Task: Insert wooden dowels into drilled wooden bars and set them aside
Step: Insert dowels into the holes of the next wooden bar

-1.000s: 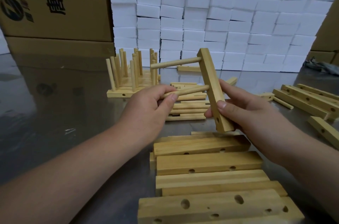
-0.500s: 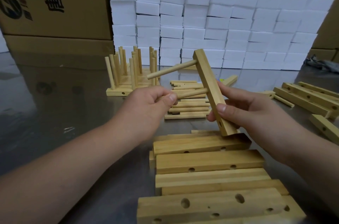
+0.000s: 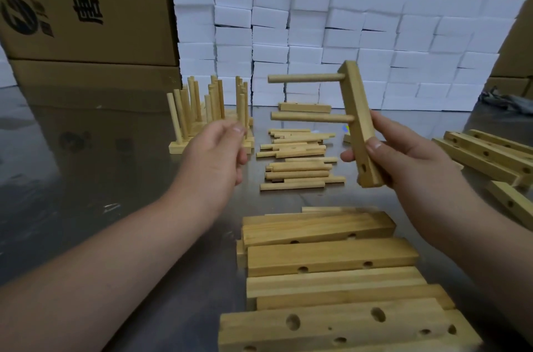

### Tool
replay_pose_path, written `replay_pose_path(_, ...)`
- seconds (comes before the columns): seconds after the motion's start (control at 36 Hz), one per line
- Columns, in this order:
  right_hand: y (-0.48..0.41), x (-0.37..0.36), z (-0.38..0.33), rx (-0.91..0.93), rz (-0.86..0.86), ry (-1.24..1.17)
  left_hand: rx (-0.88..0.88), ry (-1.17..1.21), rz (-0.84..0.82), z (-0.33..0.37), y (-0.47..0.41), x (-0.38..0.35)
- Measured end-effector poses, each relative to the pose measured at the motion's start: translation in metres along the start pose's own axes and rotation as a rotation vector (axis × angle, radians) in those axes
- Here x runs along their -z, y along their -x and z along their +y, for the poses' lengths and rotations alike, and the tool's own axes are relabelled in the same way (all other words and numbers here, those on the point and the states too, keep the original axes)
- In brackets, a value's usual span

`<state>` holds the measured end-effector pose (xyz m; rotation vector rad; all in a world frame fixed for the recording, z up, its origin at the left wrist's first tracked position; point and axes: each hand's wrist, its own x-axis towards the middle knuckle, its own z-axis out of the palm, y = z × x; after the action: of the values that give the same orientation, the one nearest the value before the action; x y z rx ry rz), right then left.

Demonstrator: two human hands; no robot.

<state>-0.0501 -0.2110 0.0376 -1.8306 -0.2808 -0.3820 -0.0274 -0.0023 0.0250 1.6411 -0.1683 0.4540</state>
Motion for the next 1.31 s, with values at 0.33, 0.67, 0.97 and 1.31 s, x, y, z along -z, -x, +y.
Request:
replay_pose_path(0.33,0.003,0.001,-0.001,-0.021,-0.033,0.055,-0.05,-0.058,-0.012,0.001,-0.001,0.002)
replay_pose_path(0.67,0.004,-0.003,-0.003,0.036,-0.105,0.088,-0.149,-0.186,-0.06,-0.004,0.001,0.0)
replay_pose_path(0.97,0.006,-0.006,-0.004,0.007,-0.096,0.044,-0.092,-0.174,-0.03,-0.009,-0.002,-0.001)
replay_pose_path(1.31,-0.002,-0.005,0.004,-0.032,0.095,0.02,0.087,-0.137,-0.078,-0.014,-0.013,0.003)
